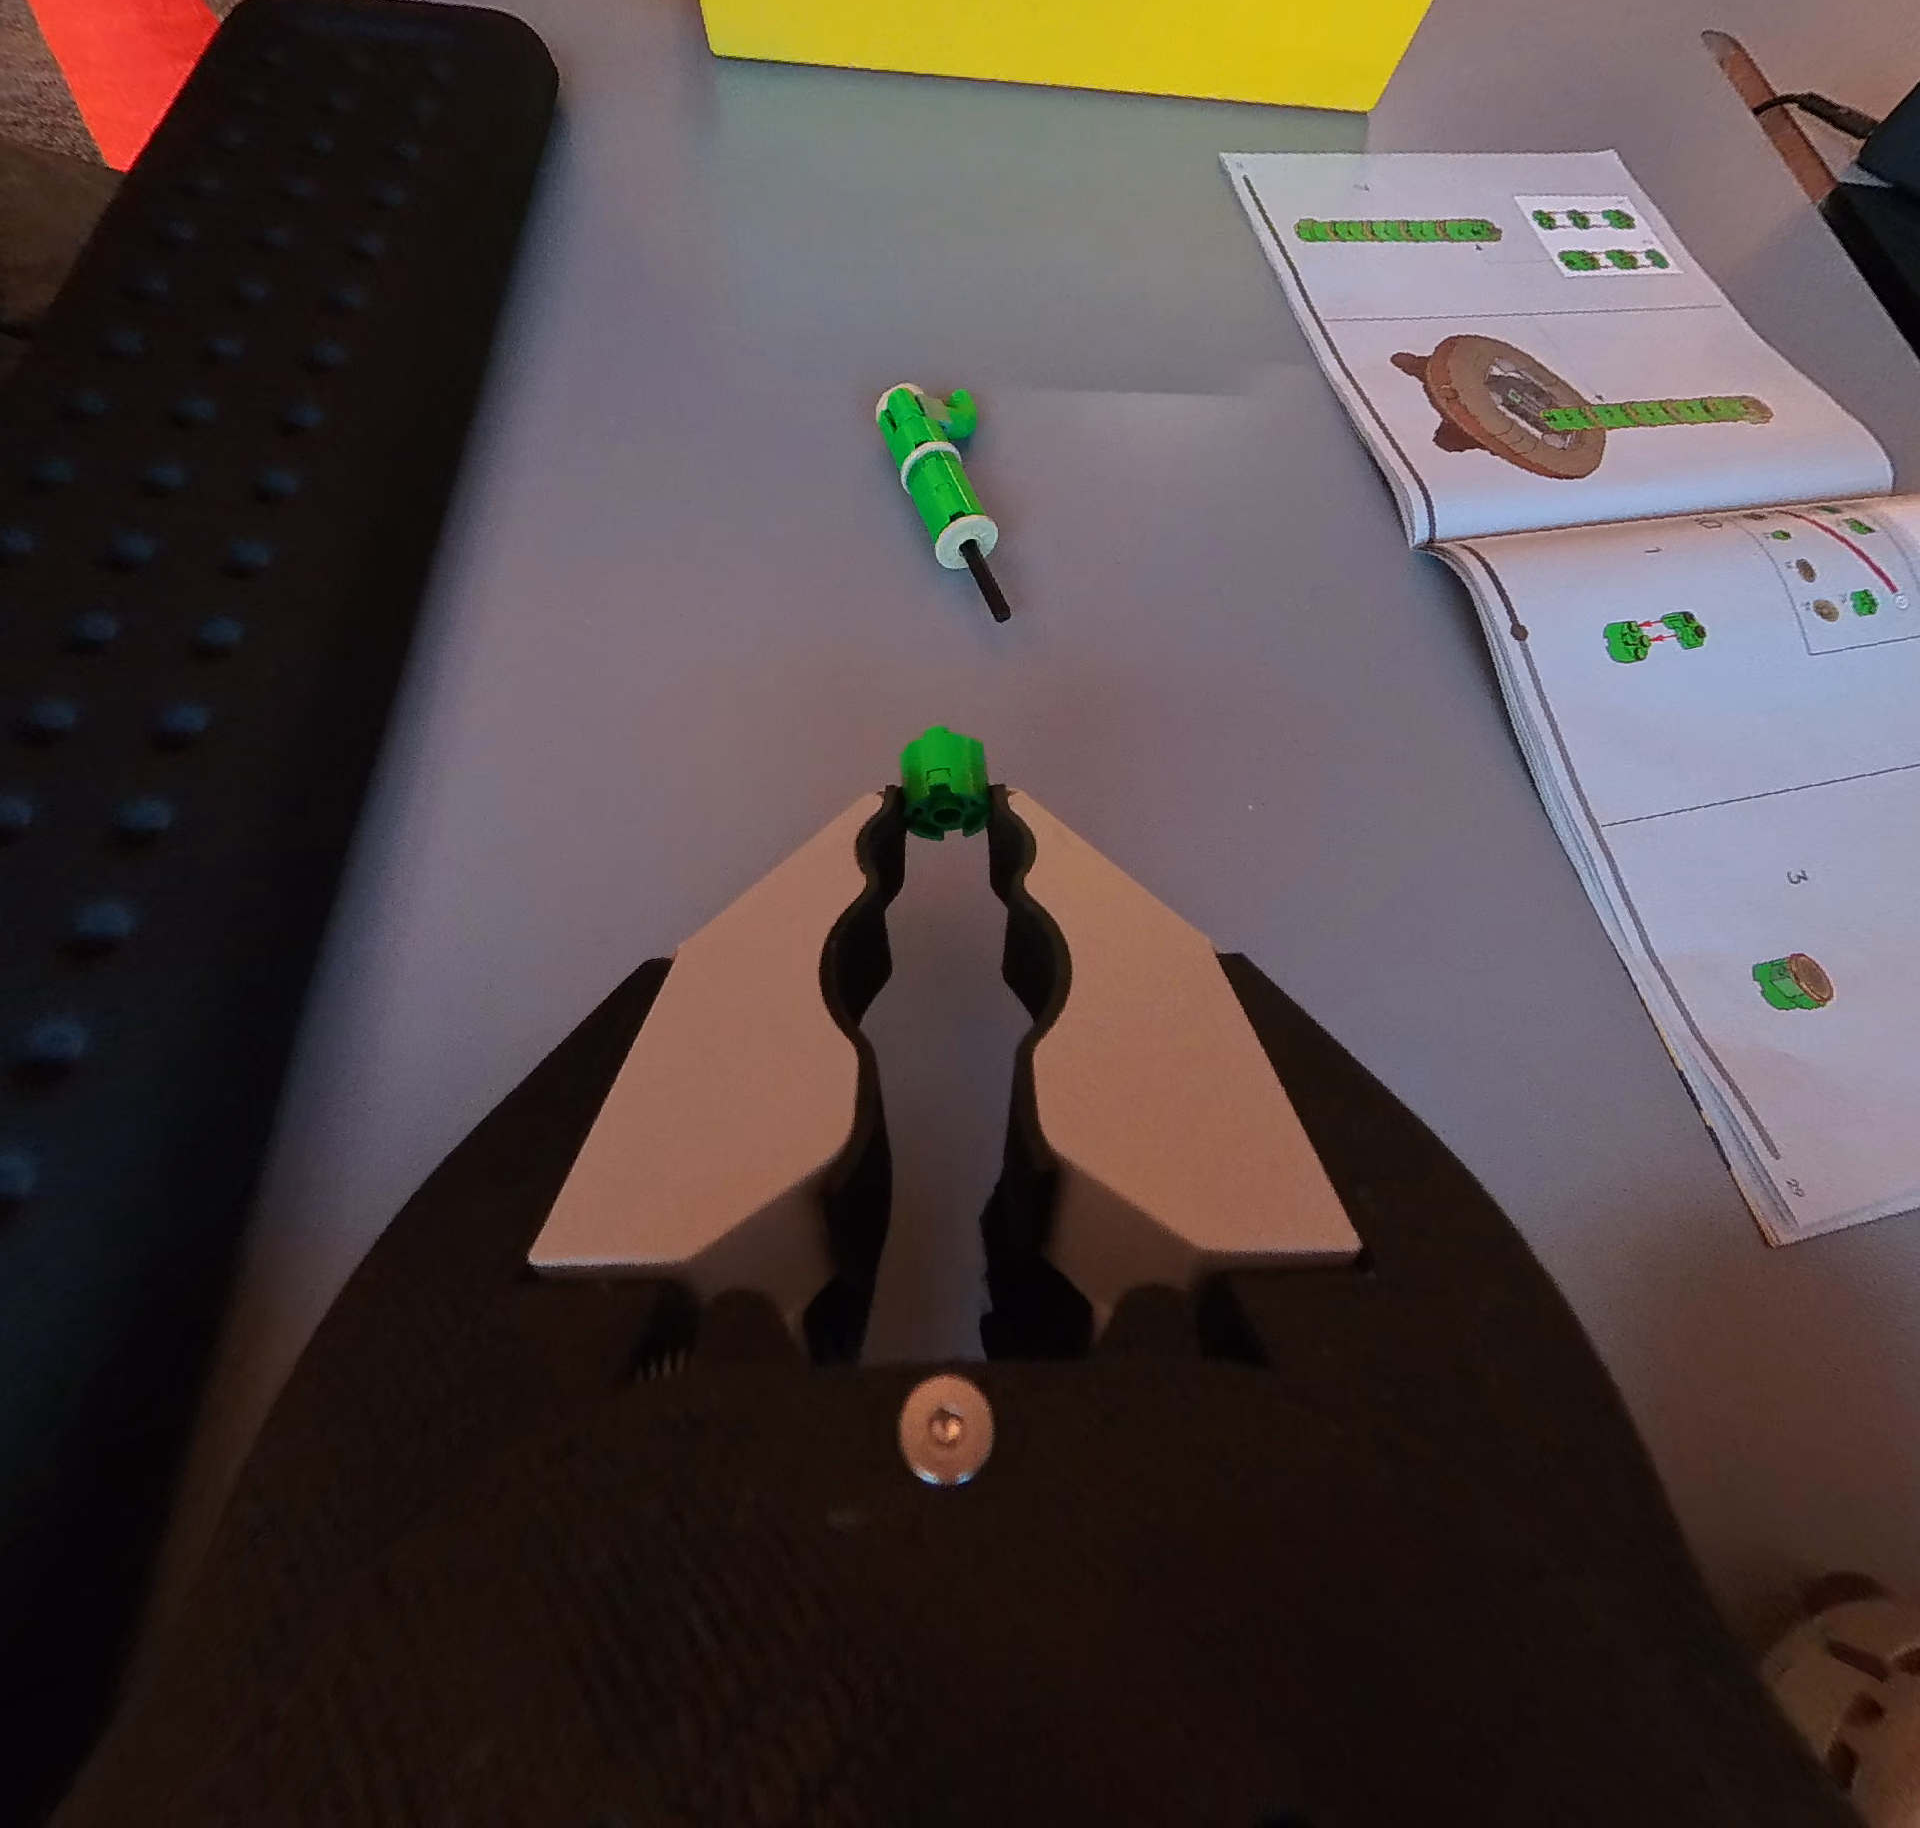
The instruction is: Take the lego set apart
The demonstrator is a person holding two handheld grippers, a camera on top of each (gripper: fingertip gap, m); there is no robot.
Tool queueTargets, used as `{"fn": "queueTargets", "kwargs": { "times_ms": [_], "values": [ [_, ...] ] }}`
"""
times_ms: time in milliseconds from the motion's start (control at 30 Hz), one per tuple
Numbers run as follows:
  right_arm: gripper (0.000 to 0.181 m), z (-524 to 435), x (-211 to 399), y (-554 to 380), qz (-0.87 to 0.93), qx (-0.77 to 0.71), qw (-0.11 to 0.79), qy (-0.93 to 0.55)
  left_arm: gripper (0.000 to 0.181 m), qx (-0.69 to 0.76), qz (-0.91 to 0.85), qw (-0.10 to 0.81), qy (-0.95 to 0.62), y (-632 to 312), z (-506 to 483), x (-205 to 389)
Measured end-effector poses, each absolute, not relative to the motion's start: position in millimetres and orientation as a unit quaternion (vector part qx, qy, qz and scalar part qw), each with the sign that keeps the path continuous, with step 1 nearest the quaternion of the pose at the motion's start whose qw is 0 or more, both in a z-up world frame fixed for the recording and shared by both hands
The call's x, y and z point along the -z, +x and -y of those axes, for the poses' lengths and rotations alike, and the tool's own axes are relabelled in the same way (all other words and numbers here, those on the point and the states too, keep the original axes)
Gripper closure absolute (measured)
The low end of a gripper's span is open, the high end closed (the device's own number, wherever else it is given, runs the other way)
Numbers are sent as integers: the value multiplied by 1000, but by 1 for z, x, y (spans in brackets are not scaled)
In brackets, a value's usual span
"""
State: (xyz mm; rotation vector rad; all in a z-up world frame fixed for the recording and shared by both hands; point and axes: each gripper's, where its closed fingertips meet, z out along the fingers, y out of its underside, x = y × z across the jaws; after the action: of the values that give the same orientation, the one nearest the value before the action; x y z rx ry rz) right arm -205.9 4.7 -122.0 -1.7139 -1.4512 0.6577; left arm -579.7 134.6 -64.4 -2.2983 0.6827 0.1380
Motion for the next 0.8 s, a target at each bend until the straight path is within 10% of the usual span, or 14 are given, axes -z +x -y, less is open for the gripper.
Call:
{"fn": "queueTargets", "kwargs": {
  "times_ms": [200, 467, 800],
  "values": [
    [167, -9, 120, -206, 569, -253, 401, -672, 136, -183, -329, 416, -827, -543, -139, 22],
    [167, -7, 117, -205, 573, -246, 409, -667, 136, -519, -526, 214, -639, -459, -167, 15],
    [167, -9, 104, -205, 566, -246, 433, -657, 157, -422, -572, 253, -656, -354, -176, 19]
  ]
}}
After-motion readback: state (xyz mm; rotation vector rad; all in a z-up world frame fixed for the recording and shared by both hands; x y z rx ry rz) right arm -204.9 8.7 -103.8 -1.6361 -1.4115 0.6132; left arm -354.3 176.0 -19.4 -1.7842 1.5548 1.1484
